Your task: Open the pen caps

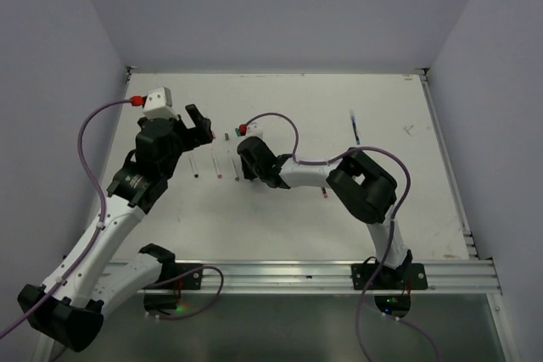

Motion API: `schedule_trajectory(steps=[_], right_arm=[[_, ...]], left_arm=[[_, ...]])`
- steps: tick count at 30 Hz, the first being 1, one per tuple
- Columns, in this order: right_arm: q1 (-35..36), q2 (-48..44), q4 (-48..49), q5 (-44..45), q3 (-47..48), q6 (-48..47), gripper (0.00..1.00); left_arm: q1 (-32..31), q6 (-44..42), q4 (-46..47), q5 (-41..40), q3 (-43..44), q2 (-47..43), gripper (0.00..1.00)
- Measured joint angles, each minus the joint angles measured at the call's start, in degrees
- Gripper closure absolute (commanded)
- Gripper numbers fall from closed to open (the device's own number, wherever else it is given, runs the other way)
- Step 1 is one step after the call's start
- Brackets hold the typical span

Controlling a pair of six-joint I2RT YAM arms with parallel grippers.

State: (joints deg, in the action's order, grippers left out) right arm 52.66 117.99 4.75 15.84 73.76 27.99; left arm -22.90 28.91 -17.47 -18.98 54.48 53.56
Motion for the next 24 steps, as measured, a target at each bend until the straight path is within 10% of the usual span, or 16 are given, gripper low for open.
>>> schedule_trajectory(steps=[16,24], right_arm=[[0.9,3.8,-1.1,7.5,4.3,2.1,0.56],[0.9,-2.9,-2.6,7.7,-1.1,0.2,0.18]], left_arm=[[0.0,-1.7,-1.1,-0.7,-8.4,-8.1,0.00],[0.0,-2.0,-0.9,0.8,-8.5,-7.7,0.00]])
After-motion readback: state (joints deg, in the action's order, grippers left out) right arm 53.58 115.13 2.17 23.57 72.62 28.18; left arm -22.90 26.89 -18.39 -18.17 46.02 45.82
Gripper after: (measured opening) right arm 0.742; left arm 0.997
